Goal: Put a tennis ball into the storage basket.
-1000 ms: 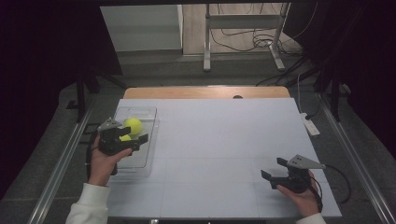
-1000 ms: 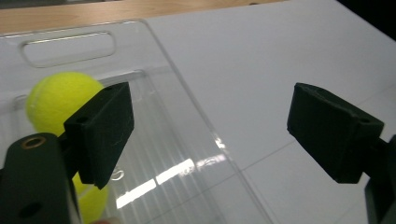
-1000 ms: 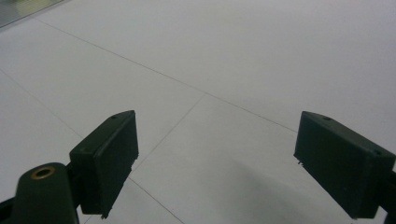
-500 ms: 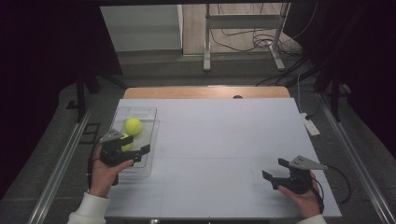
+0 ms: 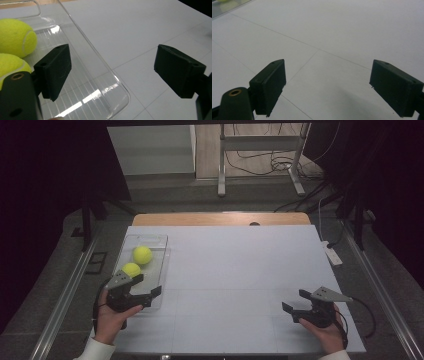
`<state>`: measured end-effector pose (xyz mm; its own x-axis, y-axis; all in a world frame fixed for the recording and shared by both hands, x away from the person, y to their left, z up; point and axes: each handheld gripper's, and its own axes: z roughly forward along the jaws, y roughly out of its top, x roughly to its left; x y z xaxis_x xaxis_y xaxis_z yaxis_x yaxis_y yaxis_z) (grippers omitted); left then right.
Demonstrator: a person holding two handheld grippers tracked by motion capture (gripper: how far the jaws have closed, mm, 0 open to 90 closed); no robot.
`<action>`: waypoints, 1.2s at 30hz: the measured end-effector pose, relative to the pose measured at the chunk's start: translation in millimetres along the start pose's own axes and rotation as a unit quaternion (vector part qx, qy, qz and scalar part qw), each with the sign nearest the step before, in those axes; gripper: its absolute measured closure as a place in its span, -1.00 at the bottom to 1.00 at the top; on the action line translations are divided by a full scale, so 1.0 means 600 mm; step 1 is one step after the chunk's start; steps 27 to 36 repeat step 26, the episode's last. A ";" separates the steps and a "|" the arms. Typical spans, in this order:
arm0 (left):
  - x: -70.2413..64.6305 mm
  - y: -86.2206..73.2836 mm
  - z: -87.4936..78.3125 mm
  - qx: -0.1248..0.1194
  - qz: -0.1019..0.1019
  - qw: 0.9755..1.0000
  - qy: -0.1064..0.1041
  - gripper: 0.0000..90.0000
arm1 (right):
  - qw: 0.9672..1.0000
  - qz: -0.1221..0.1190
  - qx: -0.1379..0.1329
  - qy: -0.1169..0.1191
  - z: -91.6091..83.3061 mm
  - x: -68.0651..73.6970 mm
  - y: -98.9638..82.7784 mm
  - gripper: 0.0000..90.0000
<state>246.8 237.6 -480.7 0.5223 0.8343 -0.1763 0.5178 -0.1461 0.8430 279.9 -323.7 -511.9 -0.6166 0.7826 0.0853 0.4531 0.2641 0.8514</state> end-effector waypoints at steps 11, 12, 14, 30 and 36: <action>-0.019 -0.033 -0.004 0.006 0.015 1.000 0.010 -0.66 | 1.000 -0.009 -0.013 0.012 -0.008 0.014 0.005 -0.70; -0.020 -0.033 -0.003 0.004 0.015 1.000 0.011 -0.66 | 1.000 -0.010 -0.015 0.013 -0.009 0.015 0.006 -0.70; -0.024 -0.031 -0.002 0.002 0.019 1.000 0.012 -0.67 | 1.000 -0.013 -0.019 0.016 -0.010 0.018 0.008 -0.70; -0.030 -0.023 0.004 -0.001 0.024 1.000 0.010 -0.67 | 0.999 -0.013 -0.022 0.025 -0.009 0.021 0.008 -0.70; -0.030 -0.023 0.004 -0.001 0.024 1.000 0.010 -0.67 | 0.999 -0.013 -0.022 0.025 -0.009 0.021 0.008 -0.70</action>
